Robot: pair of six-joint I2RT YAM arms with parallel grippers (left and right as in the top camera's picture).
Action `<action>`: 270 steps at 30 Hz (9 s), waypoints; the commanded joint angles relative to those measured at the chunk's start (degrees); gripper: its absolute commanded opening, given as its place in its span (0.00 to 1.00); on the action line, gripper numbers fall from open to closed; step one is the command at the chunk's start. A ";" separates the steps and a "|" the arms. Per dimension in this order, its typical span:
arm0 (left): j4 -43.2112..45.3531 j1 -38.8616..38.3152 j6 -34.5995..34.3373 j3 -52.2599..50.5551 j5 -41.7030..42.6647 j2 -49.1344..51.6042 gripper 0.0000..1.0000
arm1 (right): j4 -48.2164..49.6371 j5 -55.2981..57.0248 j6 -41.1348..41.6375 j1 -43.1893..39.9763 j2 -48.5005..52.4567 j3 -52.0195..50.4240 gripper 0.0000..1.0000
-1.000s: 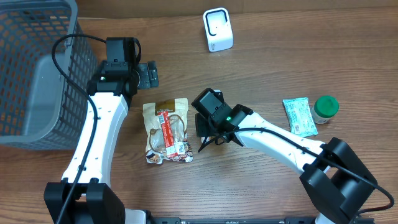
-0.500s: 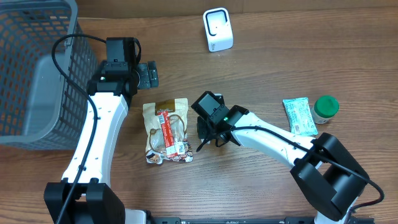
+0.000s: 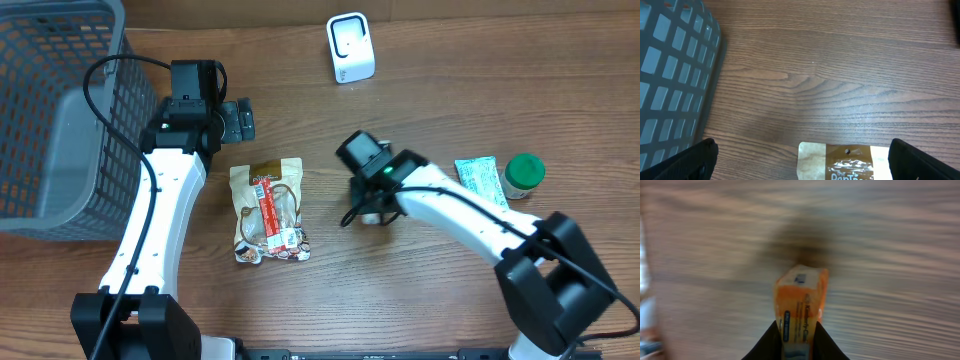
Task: Scan the item barcode
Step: 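Lower the right gripper and grasp the orange box, then lift the orange box and carry it up to the white scanner, then hold the orange box against the white scanner, then carry the orange box right toward the jar and lower it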
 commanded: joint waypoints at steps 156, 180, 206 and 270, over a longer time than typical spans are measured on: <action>0.17 -0.02 -0.35 0.55 -0.57 0.00 1.00 | 19.17 19.87 -42.88 -11.47 -8.61 36.33 0.04; 0.17 -0.02 -0.35 0.55 -0.57 0.00 1.00 | 54.49 26.51 -86.53 -8.17 22.03 36.30 0.04; 0.17 -0.02 -0.35 0.55 -0.57 0.00 1.00 | 60.04 22.56 -85.40 -11.63 34.60 36.26 0.04; 0.17 -0.02 -0.35 0.55 -0.57 0.00 1.00 | -33.11 6.40 -15.30 -30.21 -2.62 21.03 0.04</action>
